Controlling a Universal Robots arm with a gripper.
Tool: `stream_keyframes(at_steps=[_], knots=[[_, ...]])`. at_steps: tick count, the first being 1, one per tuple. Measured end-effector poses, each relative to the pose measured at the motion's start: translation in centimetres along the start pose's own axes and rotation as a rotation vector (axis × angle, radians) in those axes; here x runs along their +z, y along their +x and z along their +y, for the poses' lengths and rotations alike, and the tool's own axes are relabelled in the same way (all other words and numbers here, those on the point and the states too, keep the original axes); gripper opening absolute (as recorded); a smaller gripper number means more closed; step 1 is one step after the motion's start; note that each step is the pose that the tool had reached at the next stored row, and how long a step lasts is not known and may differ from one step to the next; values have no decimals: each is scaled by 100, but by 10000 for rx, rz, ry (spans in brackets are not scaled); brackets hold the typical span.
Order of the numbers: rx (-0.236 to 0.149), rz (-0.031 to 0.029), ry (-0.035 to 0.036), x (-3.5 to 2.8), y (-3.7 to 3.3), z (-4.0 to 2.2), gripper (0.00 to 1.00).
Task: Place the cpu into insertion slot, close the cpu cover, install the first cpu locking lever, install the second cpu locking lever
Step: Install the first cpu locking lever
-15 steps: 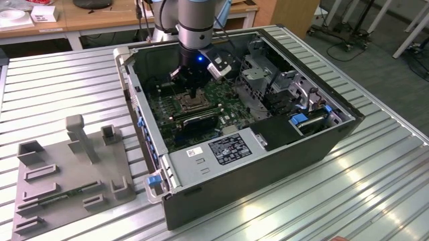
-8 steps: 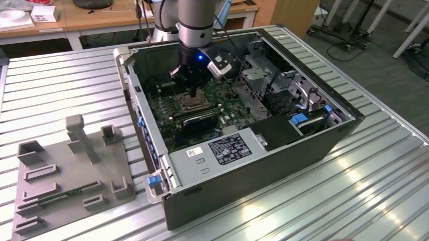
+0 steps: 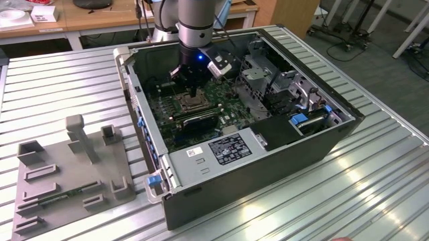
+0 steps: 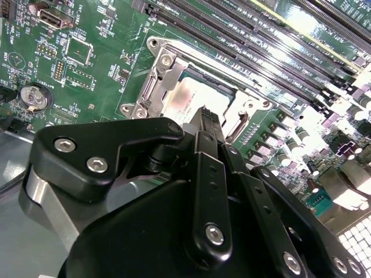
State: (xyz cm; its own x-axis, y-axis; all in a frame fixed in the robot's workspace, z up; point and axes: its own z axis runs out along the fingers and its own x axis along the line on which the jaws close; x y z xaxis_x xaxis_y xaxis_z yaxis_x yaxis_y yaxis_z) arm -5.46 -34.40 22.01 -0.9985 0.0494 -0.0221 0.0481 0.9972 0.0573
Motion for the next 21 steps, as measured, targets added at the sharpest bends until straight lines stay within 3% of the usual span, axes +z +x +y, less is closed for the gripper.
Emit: stream_keyframes(at_steps=[10, 21], knots=[[-1, -52, -3, -3, 156, -8, 11], [-1, -58, -4, -4, 186, -9, 11]])
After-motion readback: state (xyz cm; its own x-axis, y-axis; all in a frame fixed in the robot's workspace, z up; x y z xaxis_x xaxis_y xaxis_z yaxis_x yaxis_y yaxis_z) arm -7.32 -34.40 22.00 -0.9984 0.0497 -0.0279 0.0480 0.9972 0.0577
